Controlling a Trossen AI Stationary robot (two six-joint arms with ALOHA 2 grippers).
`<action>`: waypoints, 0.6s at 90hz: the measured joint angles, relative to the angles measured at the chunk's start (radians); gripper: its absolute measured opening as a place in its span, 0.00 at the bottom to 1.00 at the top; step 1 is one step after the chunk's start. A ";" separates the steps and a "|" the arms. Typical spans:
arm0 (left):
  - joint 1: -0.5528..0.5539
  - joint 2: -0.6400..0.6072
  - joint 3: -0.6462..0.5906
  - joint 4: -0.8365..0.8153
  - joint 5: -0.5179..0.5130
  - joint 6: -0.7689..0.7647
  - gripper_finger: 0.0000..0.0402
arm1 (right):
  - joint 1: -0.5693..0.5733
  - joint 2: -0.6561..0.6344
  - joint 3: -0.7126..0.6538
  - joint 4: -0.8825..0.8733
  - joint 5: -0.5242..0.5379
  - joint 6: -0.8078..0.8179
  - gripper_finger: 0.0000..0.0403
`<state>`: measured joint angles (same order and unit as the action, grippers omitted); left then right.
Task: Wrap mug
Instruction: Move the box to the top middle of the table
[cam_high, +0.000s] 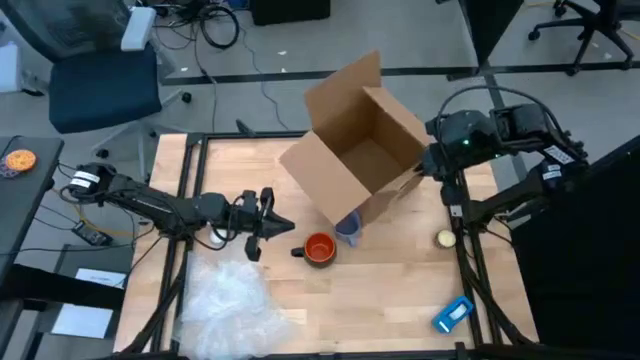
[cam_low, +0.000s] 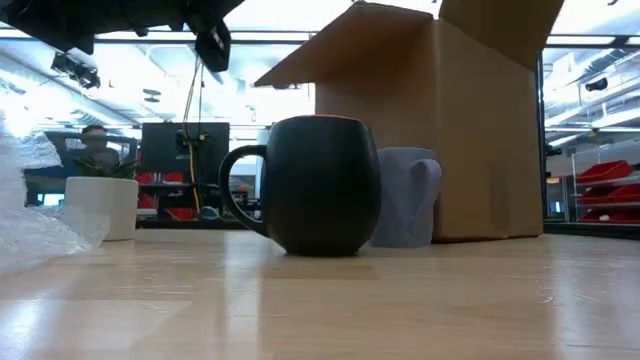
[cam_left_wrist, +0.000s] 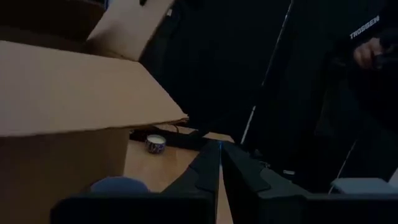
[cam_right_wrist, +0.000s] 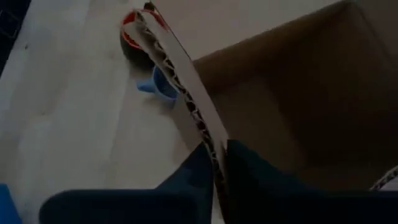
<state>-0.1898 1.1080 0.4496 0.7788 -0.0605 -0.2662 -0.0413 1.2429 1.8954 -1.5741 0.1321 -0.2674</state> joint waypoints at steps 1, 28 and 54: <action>0.000 0.000 0.000 0.000 0.000 0.000 0.00 | 0.000 -0.003 0.000 0.000 0.006 -0.001 0.02; 0.000 0.036 0.000 0.008 0.000 -0.006 0.00 | -0.001 -0.053 0.000 -0.001 0.041 -0.041 0.00; 0.000 0.122 0.000 0.057 -0.023 -0.056 0.00 | 0.002 -0.059 0.000 0.004 0.156 -0.027 0.00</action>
<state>-0.1898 1.2302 0.4500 0.8362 -0.0836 -0.3222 -0.0396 1.1843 1.8957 -1.5705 0.2877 -0.2943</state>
